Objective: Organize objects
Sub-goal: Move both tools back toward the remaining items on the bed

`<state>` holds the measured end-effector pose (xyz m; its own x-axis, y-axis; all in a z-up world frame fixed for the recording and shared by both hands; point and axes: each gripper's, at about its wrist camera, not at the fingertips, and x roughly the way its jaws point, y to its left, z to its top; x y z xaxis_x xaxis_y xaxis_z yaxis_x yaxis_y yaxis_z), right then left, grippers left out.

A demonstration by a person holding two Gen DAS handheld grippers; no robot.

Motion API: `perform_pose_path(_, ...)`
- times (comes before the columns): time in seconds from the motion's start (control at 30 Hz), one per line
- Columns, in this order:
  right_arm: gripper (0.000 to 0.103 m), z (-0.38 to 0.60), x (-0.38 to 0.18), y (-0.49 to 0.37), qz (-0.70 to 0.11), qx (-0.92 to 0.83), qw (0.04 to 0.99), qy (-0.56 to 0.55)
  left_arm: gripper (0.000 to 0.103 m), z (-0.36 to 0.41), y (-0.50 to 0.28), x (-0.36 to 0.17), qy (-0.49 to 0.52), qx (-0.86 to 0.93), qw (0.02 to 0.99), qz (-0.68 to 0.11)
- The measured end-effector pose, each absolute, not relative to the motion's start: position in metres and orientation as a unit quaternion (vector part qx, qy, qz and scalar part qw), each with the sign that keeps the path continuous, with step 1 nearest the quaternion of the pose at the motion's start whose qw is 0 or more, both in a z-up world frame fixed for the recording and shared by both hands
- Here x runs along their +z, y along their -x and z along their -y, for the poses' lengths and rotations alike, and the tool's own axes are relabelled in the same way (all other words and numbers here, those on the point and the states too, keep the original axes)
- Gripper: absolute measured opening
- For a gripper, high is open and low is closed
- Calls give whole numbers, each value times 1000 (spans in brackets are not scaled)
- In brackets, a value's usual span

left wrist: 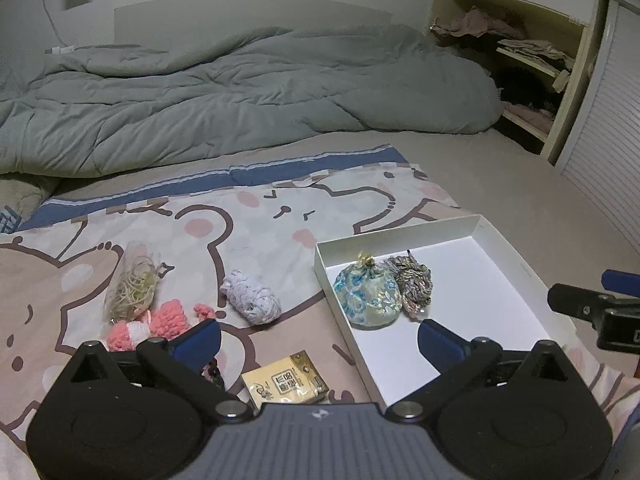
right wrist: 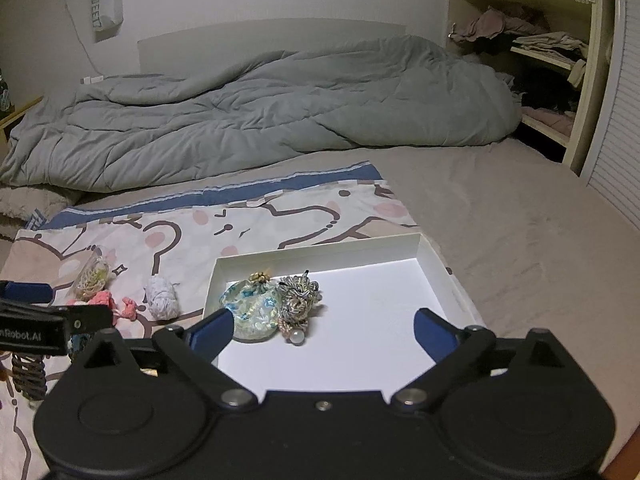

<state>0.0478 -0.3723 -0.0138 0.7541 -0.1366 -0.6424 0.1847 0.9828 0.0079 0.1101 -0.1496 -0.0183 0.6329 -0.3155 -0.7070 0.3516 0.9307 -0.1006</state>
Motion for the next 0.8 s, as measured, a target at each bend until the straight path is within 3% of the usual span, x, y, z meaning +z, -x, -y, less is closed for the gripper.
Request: perform_pose_path(0.8,100,368,-24,-32,-342,-88,935,-30,103,135,-94,-23,-10,-189,908,-374)
